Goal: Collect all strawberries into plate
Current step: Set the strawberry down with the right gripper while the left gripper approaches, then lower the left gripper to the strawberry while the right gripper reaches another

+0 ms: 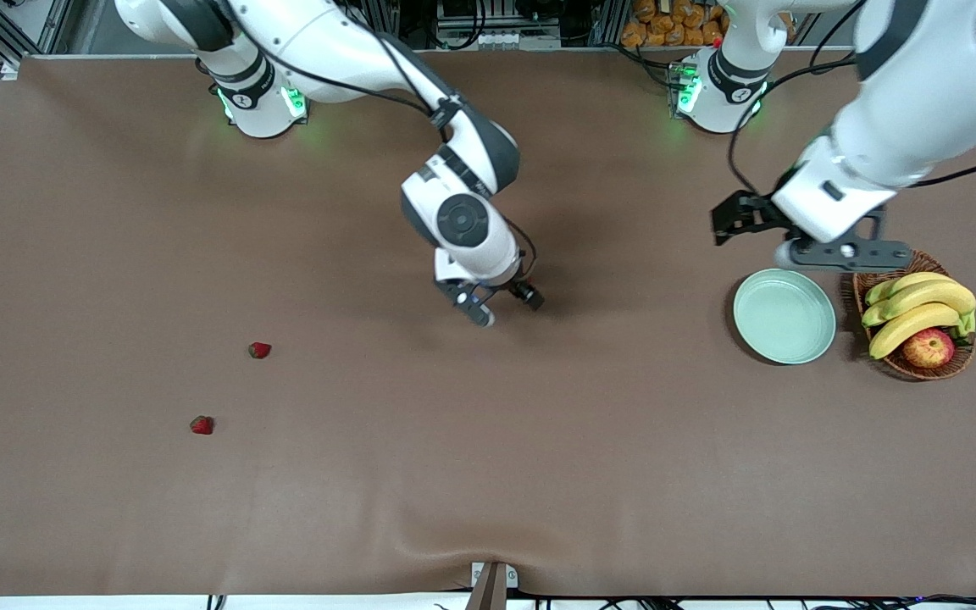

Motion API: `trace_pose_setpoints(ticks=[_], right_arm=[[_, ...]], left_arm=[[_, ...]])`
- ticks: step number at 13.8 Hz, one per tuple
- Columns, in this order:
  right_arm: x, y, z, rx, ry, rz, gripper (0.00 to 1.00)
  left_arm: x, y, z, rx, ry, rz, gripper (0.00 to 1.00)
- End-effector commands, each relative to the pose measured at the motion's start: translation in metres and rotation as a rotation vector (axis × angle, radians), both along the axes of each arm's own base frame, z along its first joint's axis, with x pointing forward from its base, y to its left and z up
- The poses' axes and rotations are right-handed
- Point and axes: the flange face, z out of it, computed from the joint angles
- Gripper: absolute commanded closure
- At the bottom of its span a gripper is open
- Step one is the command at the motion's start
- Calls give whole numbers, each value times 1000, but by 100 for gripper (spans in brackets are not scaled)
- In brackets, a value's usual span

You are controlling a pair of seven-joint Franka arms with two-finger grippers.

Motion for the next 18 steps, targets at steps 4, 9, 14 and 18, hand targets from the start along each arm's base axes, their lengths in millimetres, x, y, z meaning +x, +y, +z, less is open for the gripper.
trace_pose_setpoints(ticks=[4,9,14,18], right_arm=[[63,-65,38,30,-39,46,0],[108,-151,53,-28,-56,169,0],[138,-236,53,-68,-43,376,0],[151,-315,52,-118,13,505,0]], left_arm=[[-12,-35,-33,-12,1,30,0],[-17,-59,-52,-13,27,4,0],[-37,-149,-96,-13,45,59,0],[-63,-221,-153,49,27,79,0]])
